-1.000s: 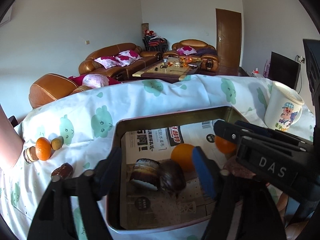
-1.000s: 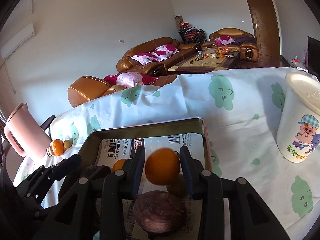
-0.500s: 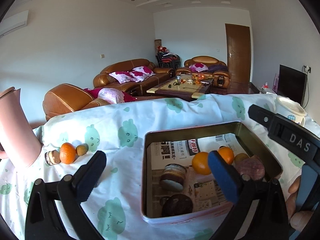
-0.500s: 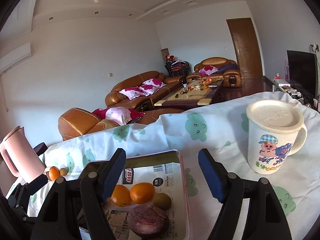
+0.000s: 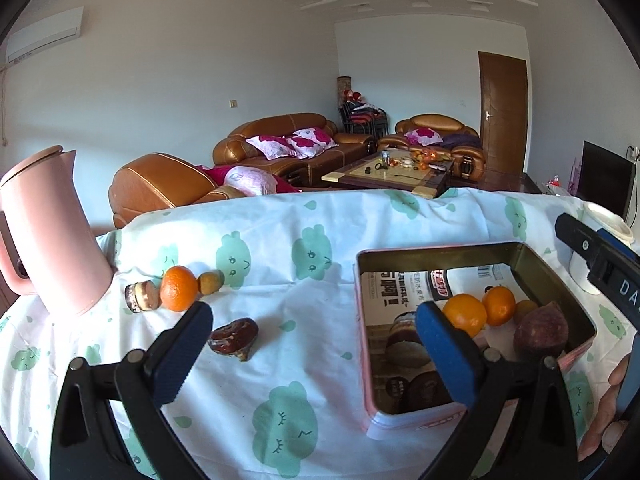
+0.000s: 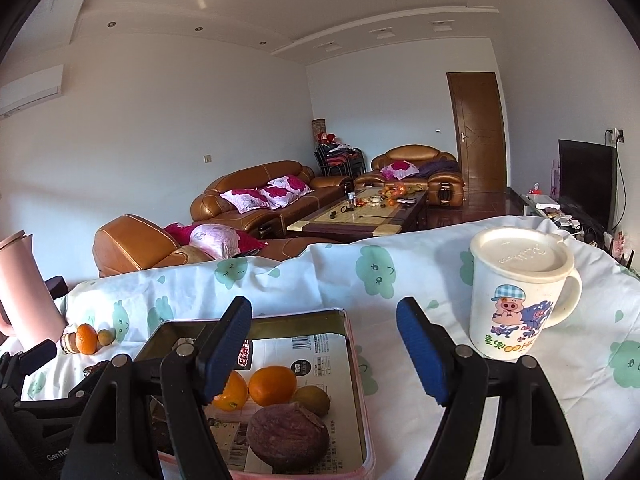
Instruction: Organize fruits
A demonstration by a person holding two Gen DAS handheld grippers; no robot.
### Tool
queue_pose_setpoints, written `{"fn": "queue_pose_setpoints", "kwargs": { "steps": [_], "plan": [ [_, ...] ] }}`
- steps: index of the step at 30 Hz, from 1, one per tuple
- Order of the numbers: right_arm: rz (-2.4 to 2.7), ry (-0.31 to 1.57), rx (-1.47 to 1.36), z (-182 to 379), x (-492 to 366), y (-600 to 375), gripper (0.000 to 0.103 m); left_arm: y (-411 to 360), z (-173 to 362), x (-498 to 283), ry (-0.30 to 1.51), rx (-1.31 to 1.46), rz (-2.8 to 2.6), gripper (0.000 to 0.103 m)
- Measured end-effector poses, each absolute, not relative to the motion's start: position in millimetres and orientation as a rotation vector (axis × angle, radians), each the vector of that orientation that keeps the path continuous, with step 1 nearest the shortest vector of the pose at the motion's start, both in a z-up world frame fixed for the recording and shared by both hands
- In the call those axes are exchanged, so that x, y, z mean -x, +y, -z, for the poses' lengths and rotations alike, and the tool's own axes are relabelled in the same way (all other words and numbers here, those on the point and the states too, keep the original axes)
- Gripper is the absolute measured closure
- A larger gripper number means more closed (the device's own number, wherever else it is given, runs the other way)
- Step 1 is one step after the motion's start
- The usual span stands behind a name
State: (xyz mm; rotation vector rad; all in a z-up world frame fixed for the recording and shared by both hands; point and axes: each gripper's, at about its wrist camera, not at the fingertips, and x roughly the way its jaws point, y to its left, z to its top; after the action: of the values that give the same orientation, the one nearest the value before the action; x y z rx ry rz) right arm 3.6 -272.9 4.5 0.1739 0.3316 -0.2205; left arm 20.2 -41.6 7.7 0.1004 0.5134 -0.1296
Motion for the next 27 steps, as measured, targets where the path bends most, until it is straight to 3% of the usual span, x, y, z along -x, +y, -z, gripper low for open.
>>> {"fn": "queue_pose_setpoints", "kwargs": {
  "steps": [27],
  "plan": [
    [0.086,0.389,-0.118,0,-5,-147,0.027,96,-1,-39,0.568,-0.090,-0.047,0.000]
  ]
}}
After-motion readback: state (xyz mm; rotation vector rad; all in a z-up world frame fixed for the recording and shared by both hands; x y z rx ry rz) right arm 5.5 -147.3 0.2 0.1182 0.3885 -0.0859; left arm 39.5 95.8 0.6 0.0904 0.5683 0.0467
